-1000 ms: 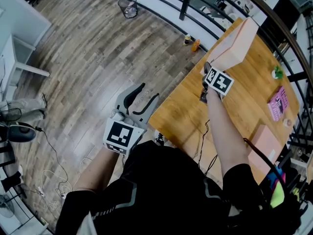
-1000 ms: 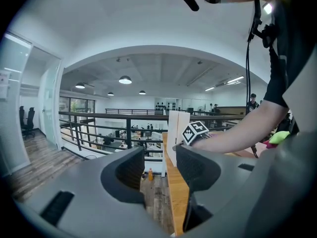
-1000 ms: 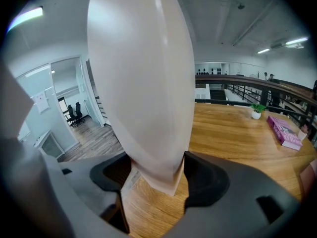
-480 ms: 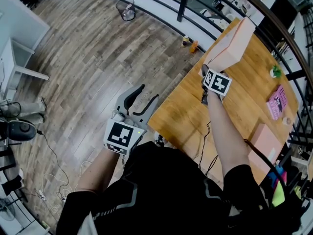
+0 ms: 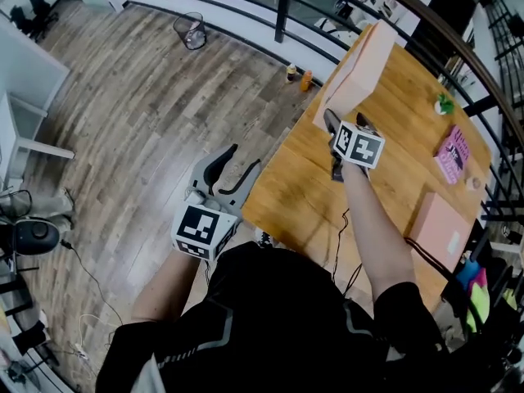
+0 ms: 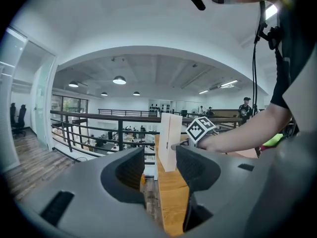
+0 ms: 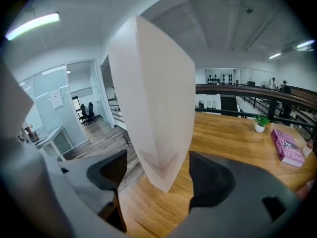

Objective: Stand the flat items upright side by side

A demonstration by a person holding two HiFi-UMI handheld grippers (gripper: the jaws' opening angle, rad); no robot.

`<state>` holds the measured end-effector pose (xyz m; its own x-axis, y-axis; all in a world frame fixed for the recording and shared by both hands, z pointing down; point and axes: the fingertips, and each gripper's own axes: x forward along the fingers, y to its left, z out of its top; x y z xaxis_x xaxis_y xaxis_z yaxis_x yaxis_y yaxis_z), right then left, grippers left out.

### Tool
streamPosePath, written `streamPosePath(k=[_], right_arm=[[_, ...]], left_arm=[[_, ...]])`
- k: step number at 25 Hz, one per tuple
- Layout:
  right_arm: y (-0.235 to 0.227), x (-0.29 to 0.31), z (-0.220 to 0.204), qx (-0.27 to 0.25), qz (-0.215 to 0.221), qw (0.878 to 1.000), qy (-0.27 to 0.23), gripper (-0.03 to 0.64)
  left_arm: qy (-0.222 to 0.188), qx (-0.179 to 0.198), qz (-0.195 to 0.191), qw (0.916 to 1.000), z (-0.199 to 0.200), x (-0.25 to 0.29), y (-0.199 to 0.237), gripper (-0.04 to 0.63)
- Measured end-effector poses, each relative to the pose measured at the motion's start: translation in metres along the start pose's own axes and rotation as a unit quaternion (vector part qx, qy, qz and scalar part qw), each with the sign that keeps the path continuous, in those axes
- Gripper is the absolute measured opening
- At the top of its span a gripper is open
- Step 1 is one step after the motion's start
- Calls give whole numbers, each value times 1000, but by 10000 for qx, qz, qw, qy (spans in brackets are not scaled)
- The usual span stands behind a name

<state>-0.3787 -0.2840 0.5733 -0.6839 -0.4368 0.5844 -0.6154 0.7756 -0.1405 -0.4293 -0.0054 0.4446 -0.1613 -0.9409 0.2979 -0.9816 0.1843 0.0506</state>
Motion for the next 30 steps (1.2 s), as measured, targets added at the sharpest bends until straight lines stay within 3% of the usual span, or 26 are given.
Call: streamPosePath(k=[8,14,25,30], right_arm=[[-4,-94,23,-278,625,9954,-675,393],[-49,-185,37,-168,562,9909,-1213,392],[-138,-350,33,-381,-406,9777,-2023,391],[-174,-414,17,-360,-738,9733,-2145,391]], left_arm=[[-206,138,-556,9981,24,31,-47,218],[-505,304,-1216,9908,55,64,-105,218],[-741,414,-2200,9718,96,96,-224,218],[-805,499,-2698,9583,108,100,-286,218]])
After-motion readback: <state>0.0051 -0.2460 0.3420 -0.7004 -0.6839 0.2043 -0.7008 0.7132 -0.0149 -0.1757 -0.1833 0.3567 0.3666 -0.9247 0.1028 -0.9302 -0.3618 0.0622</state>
